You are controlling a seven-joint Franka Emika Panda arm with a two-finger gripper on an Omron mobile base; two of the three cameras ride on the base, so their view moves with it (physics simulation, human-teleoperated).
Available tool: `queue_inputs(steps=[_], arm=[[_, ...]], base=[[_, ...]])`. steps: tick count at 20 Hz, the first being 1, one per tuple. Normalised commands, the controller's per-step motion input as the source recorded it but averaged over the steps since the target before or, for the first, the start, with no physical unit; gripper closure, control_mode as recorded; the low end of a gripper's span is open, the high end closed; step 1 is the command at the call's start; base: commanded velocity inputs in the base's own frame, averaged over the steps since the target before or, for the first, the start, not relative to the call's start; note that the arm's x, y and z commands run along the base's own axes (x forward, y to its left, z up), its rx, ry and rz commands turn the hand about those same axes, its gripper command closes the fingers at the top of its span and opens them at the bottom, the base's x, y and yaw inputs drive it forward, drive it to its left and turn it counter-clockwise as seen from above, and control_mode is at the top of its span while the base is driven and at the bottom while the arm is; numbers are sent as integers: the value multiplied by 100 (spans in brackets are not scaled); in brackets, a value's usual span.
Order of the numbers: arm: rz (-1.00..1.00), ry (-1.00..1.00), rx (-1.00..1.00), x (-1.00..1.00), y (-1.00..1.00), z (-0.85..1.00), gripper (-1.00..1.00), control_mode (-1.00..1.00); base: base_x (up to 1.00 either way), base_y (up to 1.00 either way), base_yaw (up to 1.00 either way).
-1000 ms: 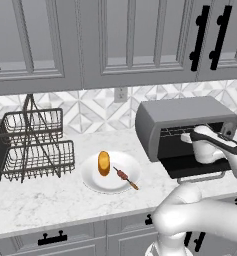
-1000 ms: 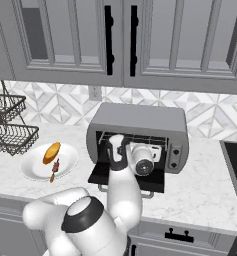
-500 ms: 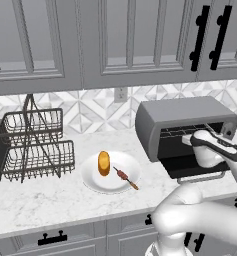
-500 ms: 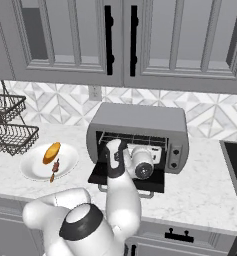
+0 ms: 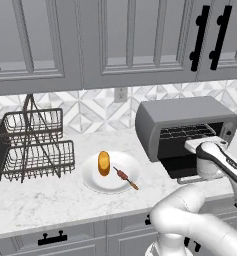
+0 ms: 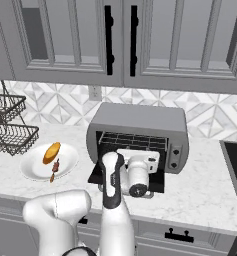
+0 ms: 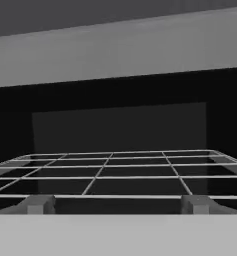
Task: Pick up the kebab skewer and baguette bread, and place them inside the toaster oven. Close the toaster oven door and start by setting the timer.
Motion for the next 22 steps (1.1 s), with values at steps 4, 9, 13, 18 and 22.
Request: queue_inputs(steps=[4, 9, 13, 18, 22], arm=[[0, -32, -1, -54, 0, 6, -100, -100], [0, -7, 0, 3, 0, 2, -100, -100], [0, 2, 0, 31, 0, 0, -100, -100], [0, 1, 0, 6, 0, 12, -100, -100], [0, 5, 0, 19, 0, 16, -100, -100]], base=[[0, 0, 0], [0, 0, 0], [0, 0, 0], [0, 0, 0], [0, 0, 0]])
